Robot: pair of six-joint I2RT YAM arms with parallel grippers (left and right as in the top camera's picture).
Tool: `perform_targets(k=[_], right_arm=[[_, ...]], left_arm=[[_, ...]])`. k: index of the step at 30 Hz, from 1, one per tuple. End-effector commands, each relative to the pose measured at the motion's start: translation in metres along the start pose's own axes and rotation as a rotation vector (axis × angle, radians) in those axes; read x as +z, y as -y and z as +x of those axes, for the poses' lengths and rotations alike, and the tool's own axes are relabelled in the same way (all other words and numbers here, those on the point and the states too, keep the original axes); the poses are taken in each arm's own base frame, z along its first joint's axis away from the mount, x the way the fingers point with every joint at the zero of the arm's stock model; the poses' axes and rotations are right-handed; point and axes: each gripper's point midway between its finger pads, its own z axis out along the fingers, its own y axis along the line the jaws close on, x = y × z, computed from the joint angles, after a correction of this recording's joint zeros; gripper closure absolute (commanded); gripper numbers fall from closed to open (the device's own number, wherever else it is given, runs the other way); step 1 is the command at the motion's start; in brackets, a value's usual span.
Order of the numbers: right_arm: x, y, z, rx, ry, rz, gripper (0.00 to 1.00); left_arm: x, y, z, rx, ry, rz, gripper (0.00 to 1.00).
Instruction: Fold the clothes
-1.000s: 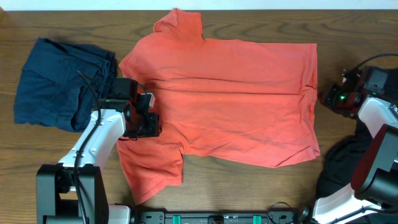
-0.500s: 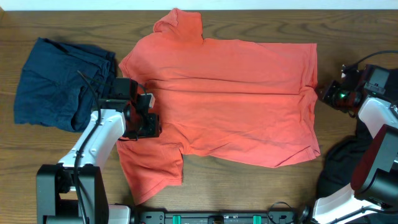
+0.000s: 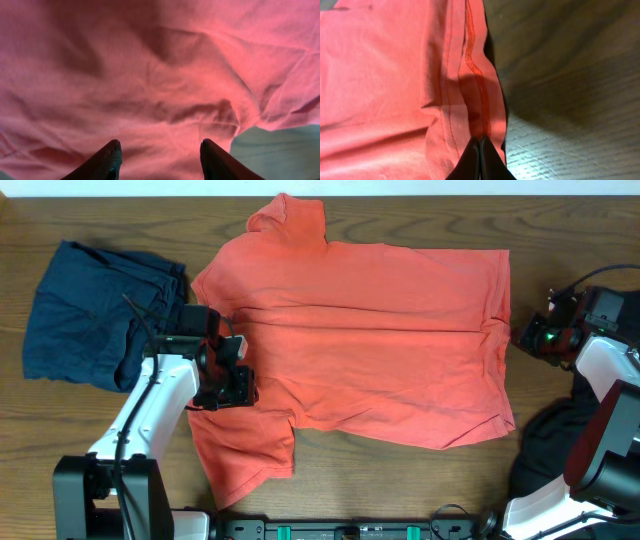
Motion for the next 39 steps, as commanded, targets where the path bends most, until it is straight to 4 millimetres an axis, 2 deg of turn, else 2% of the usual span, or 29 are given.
perform_targets(k=[1,2,3,6,9,11,12,14,17,21,22,24,25,26,29,31,33,35,38,39], right_arm=[[-0.003,-0.021,-0.007,-0.047,0.021,-0.034,0.67],[-0.002,-0.021,-0.006,-0.052,0.019,-0.03,0.56],[0.0,-0.023,-0.004,-0.058,0.016,-0.026,0.51],[0.008,-0.029,-0.001,-0.075,0.004,-0.033,0.5],[0.019,-0.029,0.005,-0.082,-0.014,-0.022,0.65],[0.026,-0.02,0.008,-0.067,-0.022,0.029,0.9],[0.028,-0.012,0.006,-0.05,-0.014,0.067,0.98],[0.028,-0.002,-0.002,-0.048,0.019,0.108,0.99],[0.016,0.001,-0.029,-0.021,0.108,0.083,0.99],[-0.014,-0.02,-0.054,-0.01,0.158,-0.079,0.99],[-0.023,-0.023,-0.057,-0.008,0.165,-0.1,0.94],[-0.04,-0.031,-0.059,-0.012,0.181,-0.122,0.7],[-0.05,-0.034,-0.06,-0.017,0.191,-0.121,0.61],[-0.059,-0.038,-0.059,-0.023,0.195,-0.121,0.58],[-0.079,-0.045,-0.043,-0.004,0.155,-0.115,0.5],[-0.085,-0.047,-0.019,0.032,0.073,-0.1,0.51],[-0.084,-0.047,0.007,0.066,-0.028,-0.067,0.57],[-0.078,-0.037,0.04,0.094,-0.146,0.031,0.65],[-0.066,-0.016,0.078,0.13,-0.251,0.202,0.89],[-0.06,-0.011,0.088,0.143,-0.271,0.24,0.91]], left_arm=[[-0.006,0.002,0.001,0.002,-0.003,-0.002,0.47],[-0.006,0.002,0.002,0.0,-0.009,-0.003,0.47],[-0.006,0.002,0.004,-0.002,-0.016,-0.003,0.47],[-0.006,0.001,0.006,-0.003,-0.022,-0.004,0.38],[-0.004,0.0,0.007,-0.004,-0.024,-0.008,0.37],[-0.002,-0.001,0.007,-0.004,-0.023,-0.008,0.36],[-0.001,-0.001,0.008,-0.004,-0.025,-0.008,0.36],[0.001,-0.002,0.01,-0.006,-0.031,-0.008,0.36],[0.002,-0.002,0.013,-0.008,-0.039,-0.008,0.36],[0.003,-0.002,0.011,-0.006,-0.032,-0.008,0.36],[0.003,-0.002,0.009,-0.004,-0.026,-0.007,0.36],[0.003,-0.002,0.005,0.001,-0.008,-0.006,0.36],[0.003,-0.001,0.001,0.005,0.007,-0.005,0.35],[0.003,-0.001,-0.002,0.009,0.021,-0.004,0.35],[0.002,0.0,-0.011,0.019,0.057,-0.002,0.35],[0.002,0.0,-0.016,0.024,0.076,0.0,0.36],[0.002,0.0,-0.02,0.029,0.091,0.001,0.43],[0.002,0.001,-0.024,0.033,0.108,0.002,0.53],[0.002,0.001,-0.029,0.038,0.124,0.006,0.65],[0.002,0.002,-0.029,0.039,0.126,0.008,0.67]])
